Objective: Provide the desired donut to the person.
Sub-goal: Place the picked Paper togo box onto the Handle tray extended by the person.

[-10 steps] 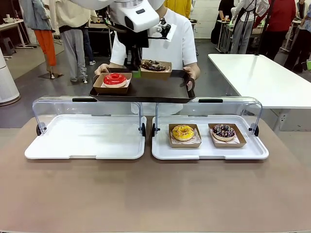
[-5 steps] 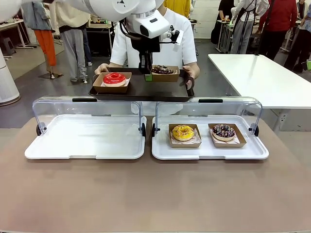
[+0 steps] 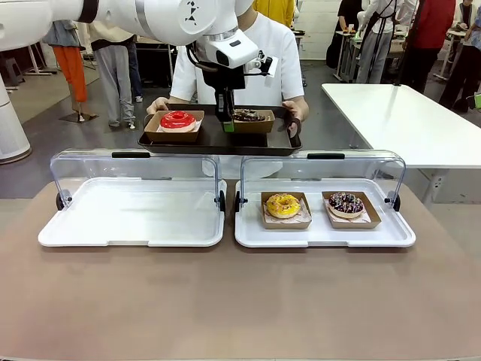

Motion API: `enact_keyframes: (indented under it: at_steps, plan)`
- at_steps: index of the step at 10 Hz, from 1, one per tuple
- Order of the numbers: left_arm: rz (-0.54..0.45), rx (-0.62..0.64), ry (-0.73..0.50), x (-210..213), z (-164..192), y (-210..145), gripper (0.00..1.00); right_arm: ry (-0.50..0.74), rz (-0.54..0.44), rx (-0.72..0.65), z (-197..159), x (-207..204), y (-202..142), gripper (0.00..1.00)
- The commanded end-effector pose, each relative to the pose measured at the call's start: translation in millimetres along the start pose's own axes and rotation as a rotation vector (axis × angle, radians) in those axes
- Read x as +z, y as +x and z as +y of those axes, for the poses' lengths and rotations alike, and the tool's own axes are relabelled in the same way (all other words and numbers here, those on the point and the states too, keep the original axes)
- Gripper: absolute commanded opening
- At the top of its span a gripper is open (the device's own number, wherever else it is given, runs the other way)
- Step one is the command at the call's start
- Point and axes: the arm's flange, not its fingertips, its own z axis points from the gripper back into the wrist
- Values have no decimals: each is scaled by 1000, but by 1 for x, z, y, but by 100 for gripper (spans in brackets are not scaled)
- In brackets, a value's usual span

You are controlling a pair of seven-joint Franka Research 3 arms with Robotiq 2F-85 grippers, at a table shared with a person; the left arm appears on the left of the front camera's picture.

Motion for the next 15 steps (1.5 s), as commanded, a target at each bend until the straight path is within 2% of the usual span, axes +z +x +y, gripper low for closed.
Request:
enact_keyframes:
  at_steps: [1, 7, 8, 9, 10, 12, 13, 15]
  plan:
    - [-16, -32, -27, 4, 9, 2, 1, 2, 2, -1, 1, -1, -1, 100]
    - [26, -34, -50, -12, 14, 0, 1, 2, 2, -1, 1, -1, -1, 100]
    - [21, -29, -53, -12, 15, 0, 43, 2, 2, -1, 1, -1, -1, 100]
    - [15, -27, -54, -11, 16, 0, 61, 2, 2, -1, 1, -1, -1, 100]
    - [13, -24, -56, -10, 16, 1, 100, 2, 2, -1, 1, -1, -1, 100]
    - [14, -30, -52, -9, 15, 1, 100, 2, 2, -1, 1, -1, -1, 100]
    - [14, -34, -50, -8, 16, 1, 42, 2, 2, -1, 1, -1, -1, 100]
    - [11, -26, -51, -8, 15, -1, 62, 2, 2, -1, 1, -1, -1, 100]
